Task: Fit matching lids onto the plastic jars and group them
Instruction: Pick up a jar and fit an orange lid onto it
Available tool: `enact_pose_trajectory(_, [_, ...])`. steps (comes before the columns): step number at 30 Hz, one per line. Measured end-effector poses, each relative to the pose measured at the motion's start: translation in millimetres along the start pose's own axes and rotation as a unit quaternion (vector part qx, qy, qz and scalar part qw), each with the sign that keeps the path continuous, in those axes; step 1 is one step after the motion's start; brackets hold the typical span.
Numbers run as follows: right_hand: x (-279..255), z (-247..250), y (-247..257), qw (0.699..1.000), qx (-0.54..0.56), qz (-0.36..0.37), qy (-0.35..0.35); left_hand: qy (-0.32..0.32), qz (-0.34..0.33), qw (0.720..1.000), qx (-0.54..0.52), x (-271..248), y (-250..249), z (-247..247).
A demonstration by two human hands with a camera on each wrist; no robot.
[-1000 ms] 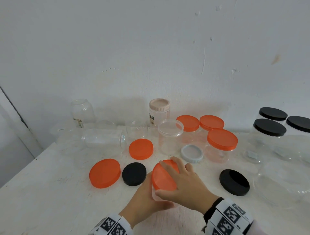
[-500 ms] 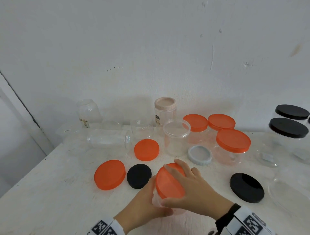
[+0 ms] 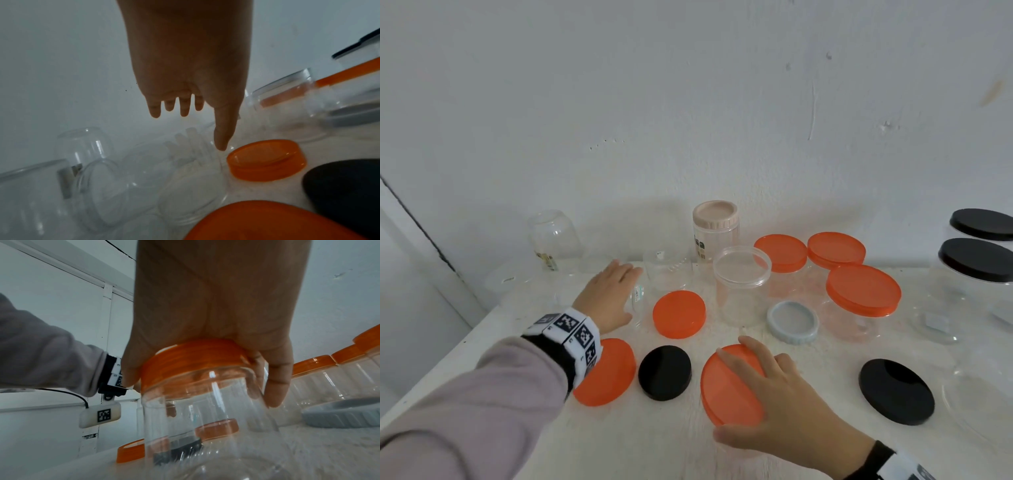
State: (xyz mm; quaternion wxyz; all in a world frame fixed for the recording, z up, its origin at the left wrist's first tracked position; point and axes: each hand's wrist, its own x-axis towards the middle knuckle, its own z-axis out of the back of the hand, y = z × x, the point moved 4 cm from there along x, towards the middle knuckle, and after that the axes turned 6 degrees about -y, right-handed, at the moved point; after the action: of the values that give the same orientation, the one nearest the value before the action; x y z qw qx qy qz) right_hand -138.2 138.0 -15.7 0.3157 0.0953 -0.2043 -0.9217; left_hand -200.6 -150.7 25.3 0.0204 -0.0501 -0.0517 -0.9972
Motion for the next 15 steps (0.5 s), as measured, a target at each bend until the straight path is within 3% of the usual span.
enact_pose_trajectory(6, [0,3,1,1.000,0.025,-0.008,0.016,0.072,0.047,0.990,0.110,15,16,-20])
enact_pose_trajectory(15, [-1,4,1,0.998,0.063,-0.005,0.013,0.003,0.025,0.979,0.203,11,19,-21])
